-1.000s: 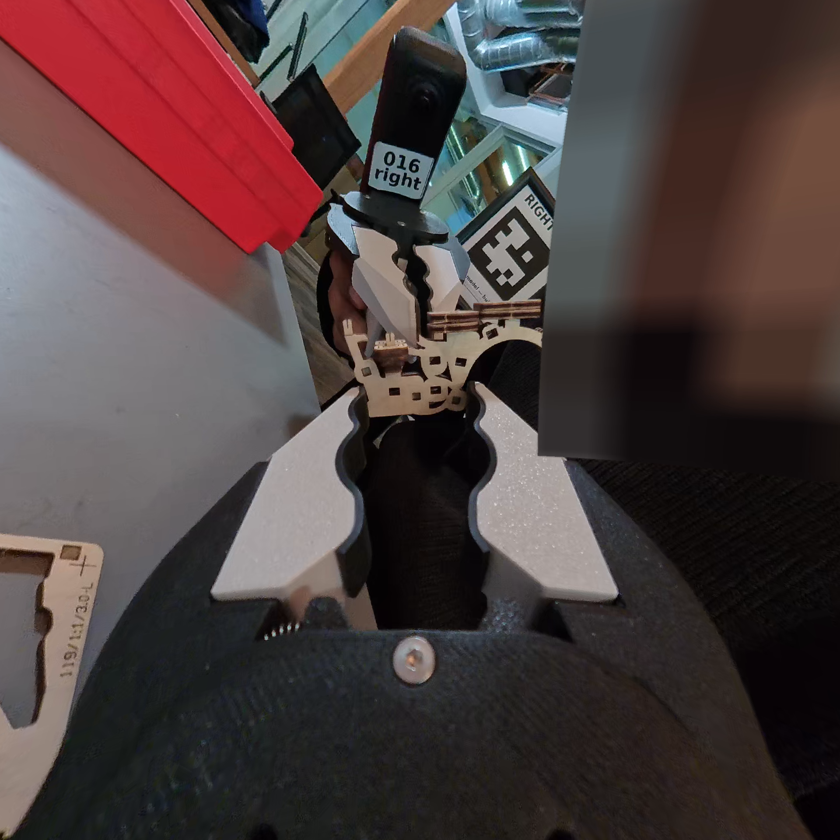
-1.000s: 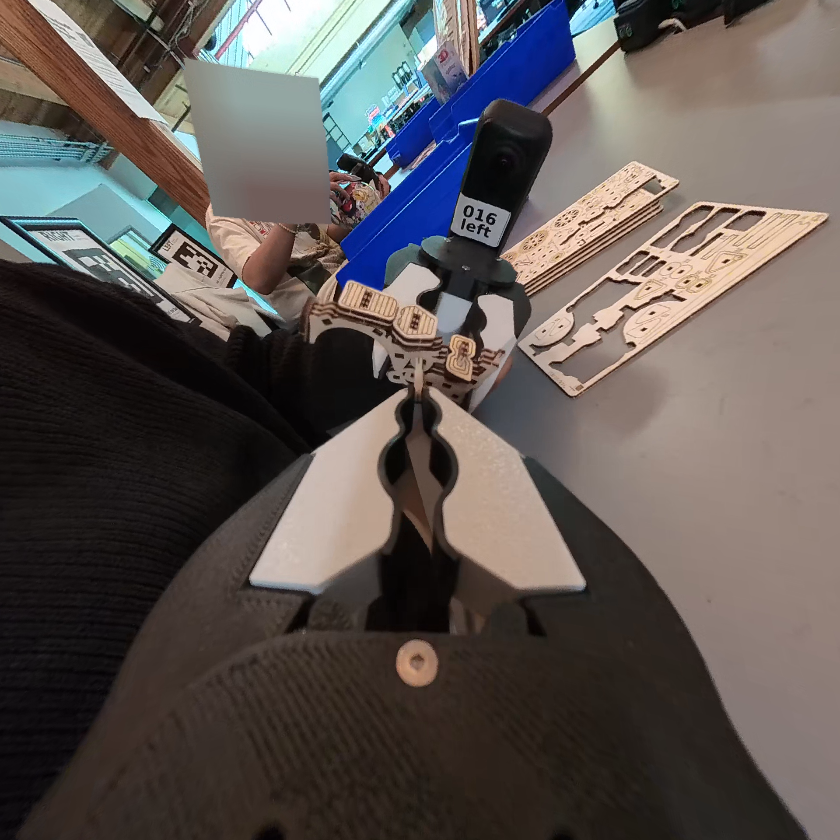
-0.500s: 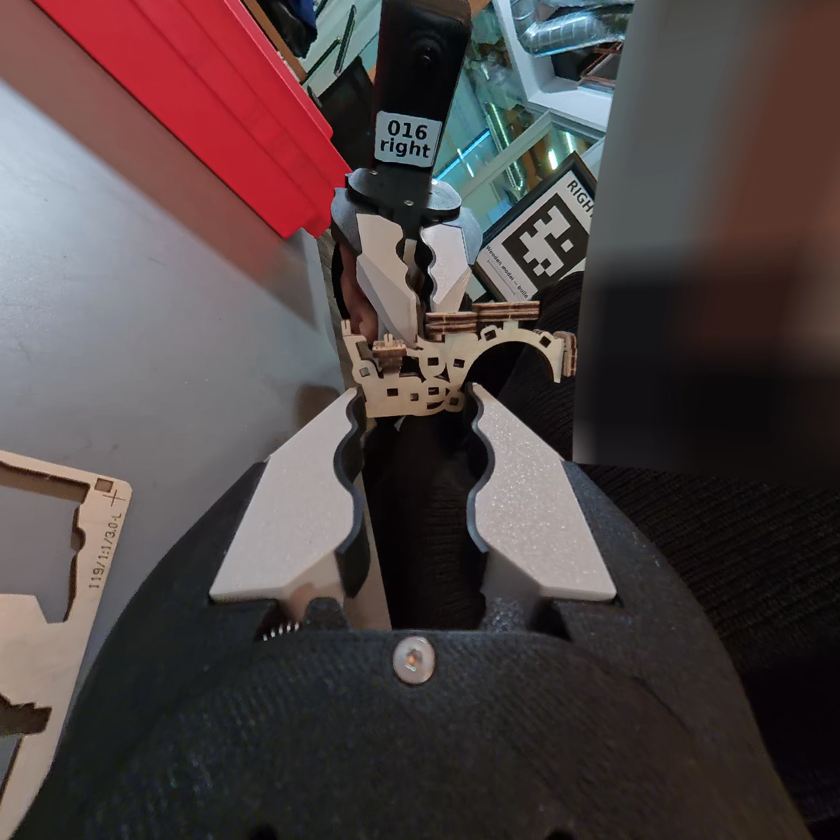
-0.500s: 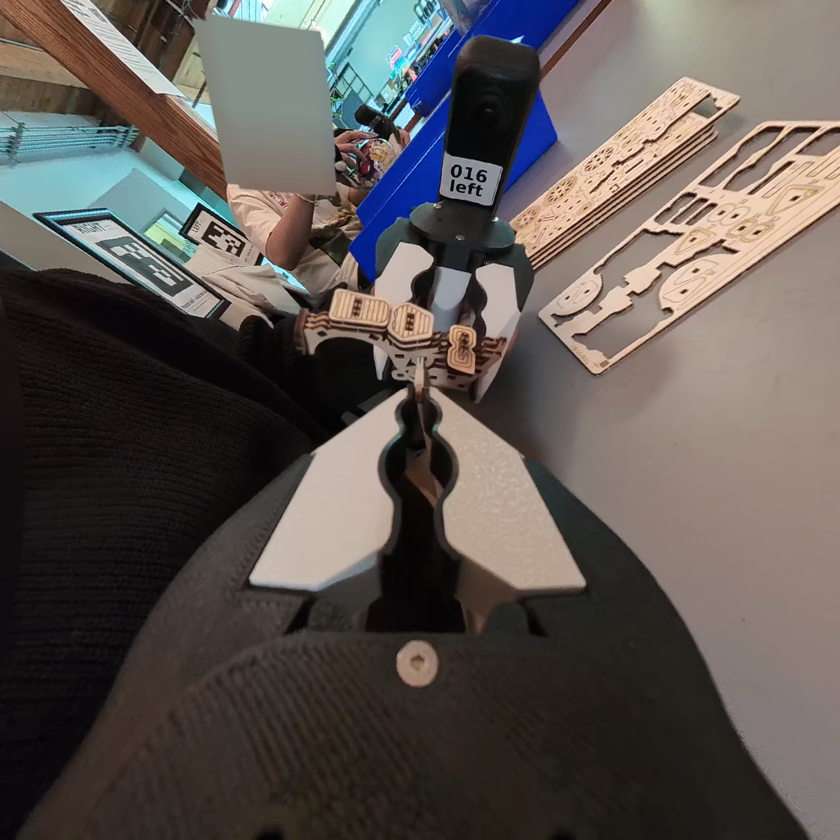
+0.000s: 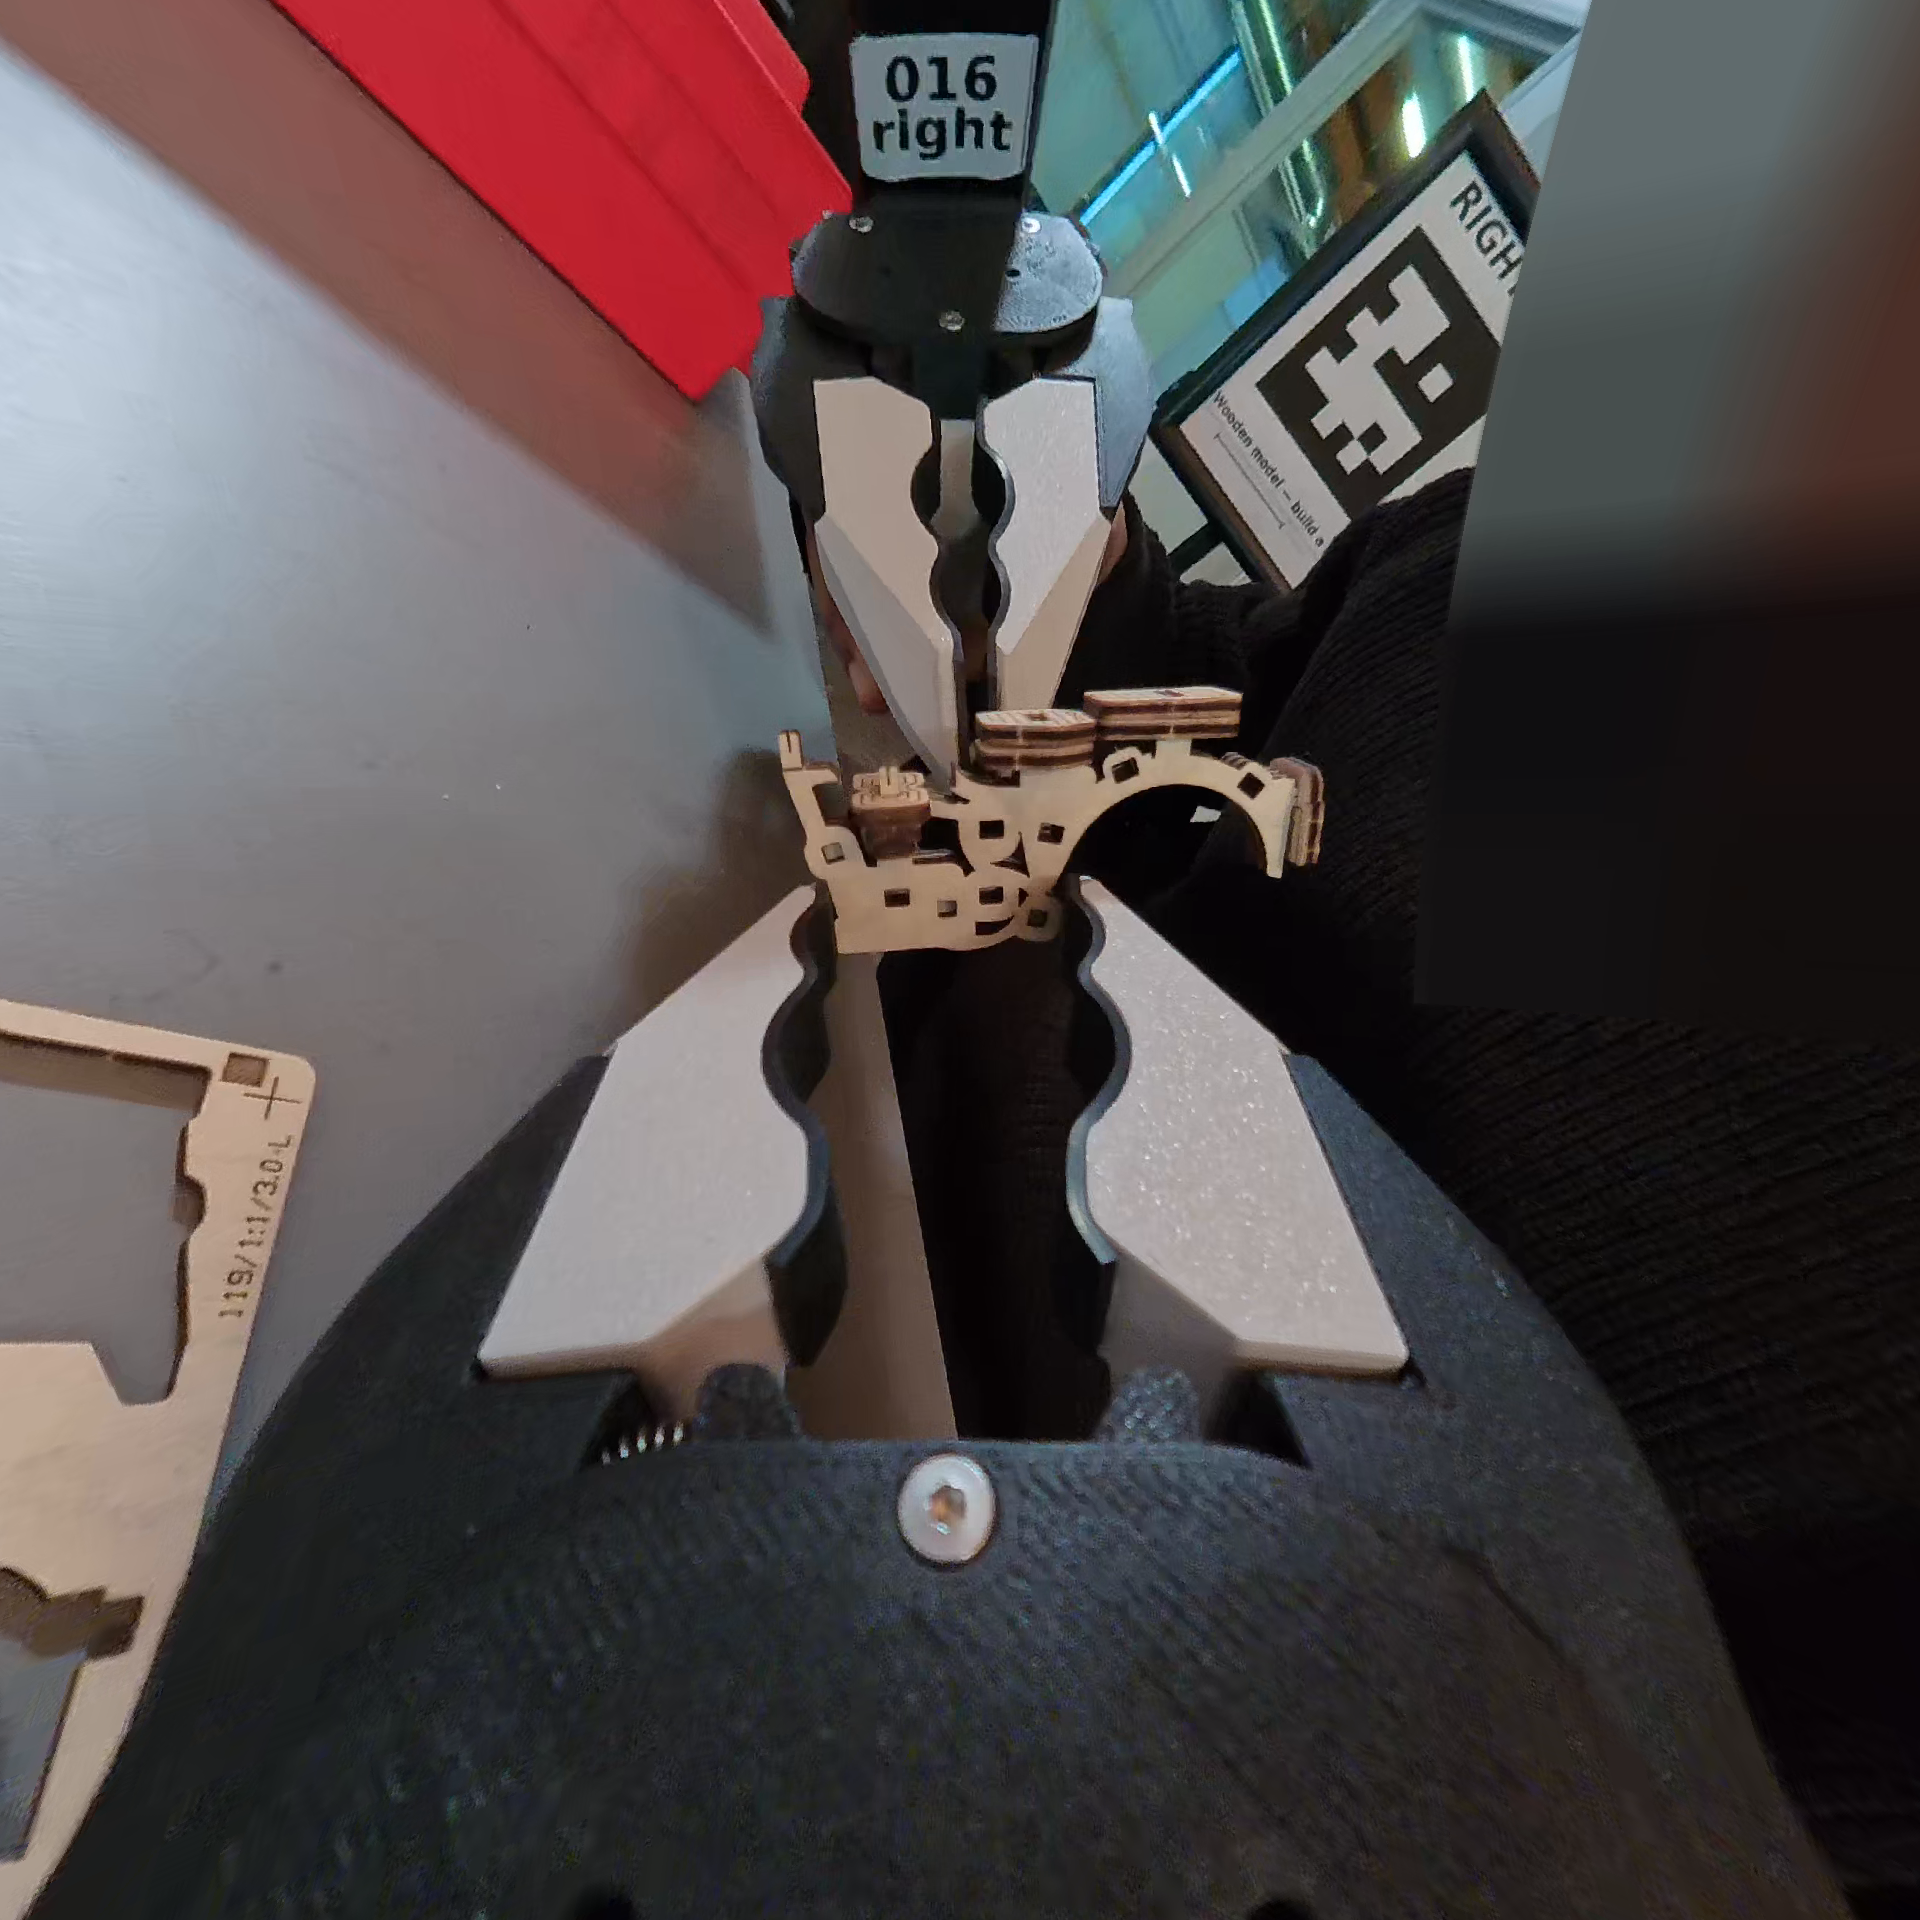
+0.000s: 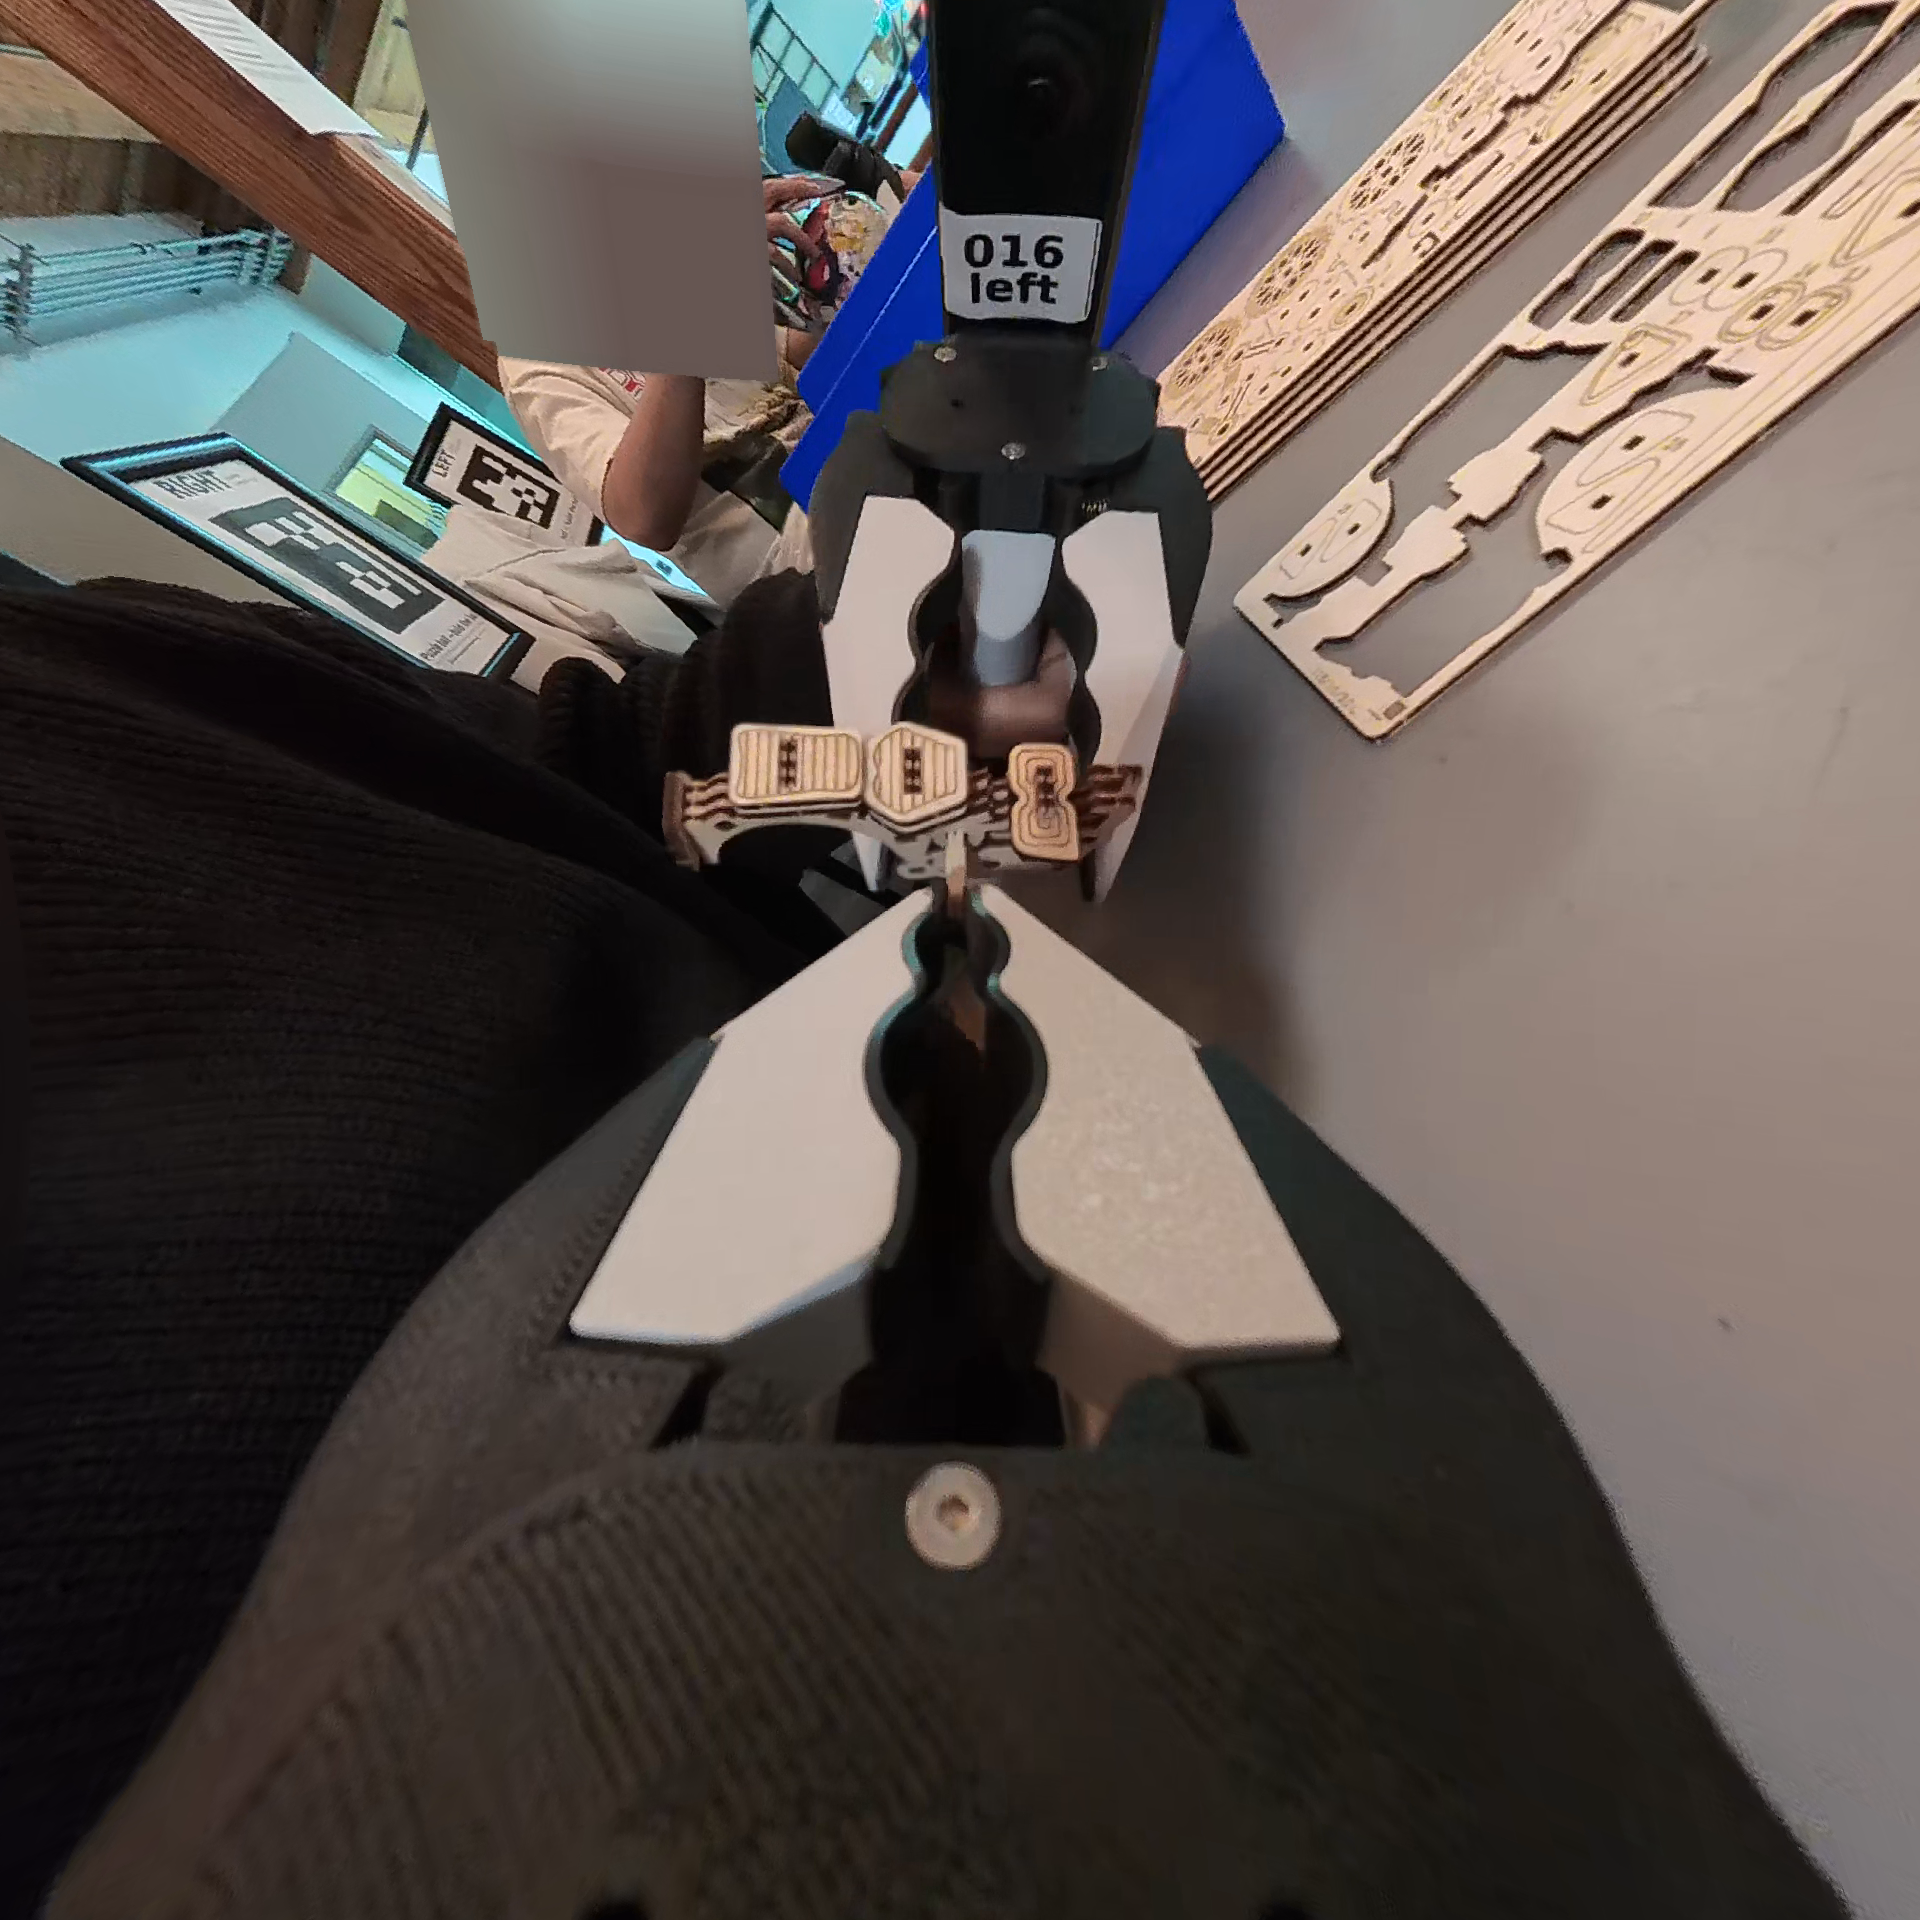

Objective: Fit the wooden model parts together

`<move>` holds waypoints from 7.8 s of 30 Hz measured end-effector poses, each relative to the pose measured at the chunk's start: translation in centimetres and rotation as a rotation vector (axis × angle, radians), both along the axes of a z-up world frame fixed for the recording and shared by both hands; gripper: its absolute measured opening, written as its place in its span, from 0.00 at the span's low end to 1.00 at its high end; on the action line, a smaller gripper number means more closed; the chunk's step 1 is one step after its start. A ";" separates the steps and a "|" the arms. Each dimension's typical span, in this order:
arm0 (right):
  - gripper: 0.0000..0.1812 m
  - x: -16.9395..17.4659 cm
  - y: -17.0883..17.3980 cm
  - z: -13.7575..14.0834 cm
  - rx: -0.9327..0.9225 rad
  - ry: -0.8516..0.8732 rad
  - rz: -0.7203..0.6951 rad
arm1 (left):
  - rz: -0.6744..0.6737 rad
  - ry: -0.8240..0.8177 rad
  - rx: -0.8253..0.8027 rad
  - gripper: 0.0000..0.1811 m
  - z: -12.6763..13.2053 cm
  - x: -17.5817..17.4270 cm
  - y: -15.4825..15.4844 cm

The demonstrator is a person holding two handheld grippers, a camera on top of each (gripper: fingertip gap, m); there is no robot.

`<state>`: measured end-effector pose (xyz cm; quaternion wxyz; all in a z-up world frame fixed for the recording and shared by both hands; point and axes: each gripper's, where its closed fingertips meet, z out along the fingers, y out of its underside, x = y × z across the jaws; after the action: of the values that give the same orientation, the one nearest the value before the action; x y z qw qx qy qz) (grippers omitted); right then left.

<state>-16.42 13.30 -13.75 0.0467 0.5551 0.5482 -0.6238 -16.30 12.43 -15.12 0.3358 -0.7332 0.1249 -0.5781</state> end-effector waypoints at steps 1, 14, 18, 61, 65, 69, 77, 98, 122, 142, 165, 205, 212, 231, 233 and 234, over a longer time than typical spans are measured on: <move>0.01 0.1 0.0 0.0 -0.008 -0.002 0.004 | -0.007 0.006 -0.002 0.23 -0.1 0.1 0.0; 0.01 0.5 1.1 -0.1 -0.070 0.058 -0.051 | -0.040 0.033 -0.026 0.23 -0.5 1.2 0.9; 0.01 0.3 2.0 0.5 -0.078 0.096 -0.104 | 0.037 0.011 0.004 0.23 0.1 0.8 2.1; 0.00 -0.2 3.8 4.8 0.220 0.476 -0.258 | 0.402 -0.202 0.230 0.17 6.7 -3.2 4.2; 0.00 -0.8 4.7 2.5 0.374 0.387 -0.280 | 0.522 -0.215 0.075 0.16 4.4 -5.2 5.8; 0.00 -0.6 5.6 2.5 0.395 0.377 -0.310 | 0.566 -0.151 0.080 0.17 4.0 -6.1 6.1; 0.06 -0.5 5.7 1.5 0.405 0.327 -0.300 | 0.683 0.025 0.080 0.18 2.7 -7.8 6.7; 0.09 -1.8 -0.1 -7.9 0.828 0.043 0.019 | 0.746 0.069 0.082 0.18 1.7 -9.2 6.8; 0.09 -2.4 2.1 1.0 1.354 0.447 -0.370 | 0.614 -0.330 -0.054 0.10 3.6 -3.7 6.7; 0.06 -0.6 5.4 3.8 -0.035 0.314 -0.408 | 0.372 -0.053 0.186 0.10 4.1 -0.5 5.0; 0.04 -0.5 10.0 5.5 -0.382 0.415 -0.800 | 0.504 -0.341 0.014 0.27 3.9 0.6 6.3; 0.05 -1.4 7.8 4.3 -0.438 0.350 -0.586 | 0.440 -0.235 0.064 0.03 4.3 -2.3 5.2; 0.04 -1.3 7.8 4.2 -0.404 0.336 -0.561 | 0.439 -0.256 0.056 0.03 4.3 -2.7 5.2; 0.04 -0.8 8.6 4.8 -0.547 0.365 -0.617 | 0.521 -0.461 0.104 0.23 6.3 -4.8 5.3; 0.04 -0.6 9.3 5.0 -0.537 0.390 -0.657 | 0.528 -0.490 0.180 0.30 7.5 -5.0 4.8; 0.04 -0.5 9.5 5.2 -0.537 0.402 -0.669 | 0.548 -0.486 0.219 0.32 8.0 -4.9 4.6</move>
<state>-16.90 22.79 -8.54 -0.1220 0.5377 0.1564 -0.8194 -21.19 17.06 -7.16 0.5739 -0.5407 -0.0980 -0.6072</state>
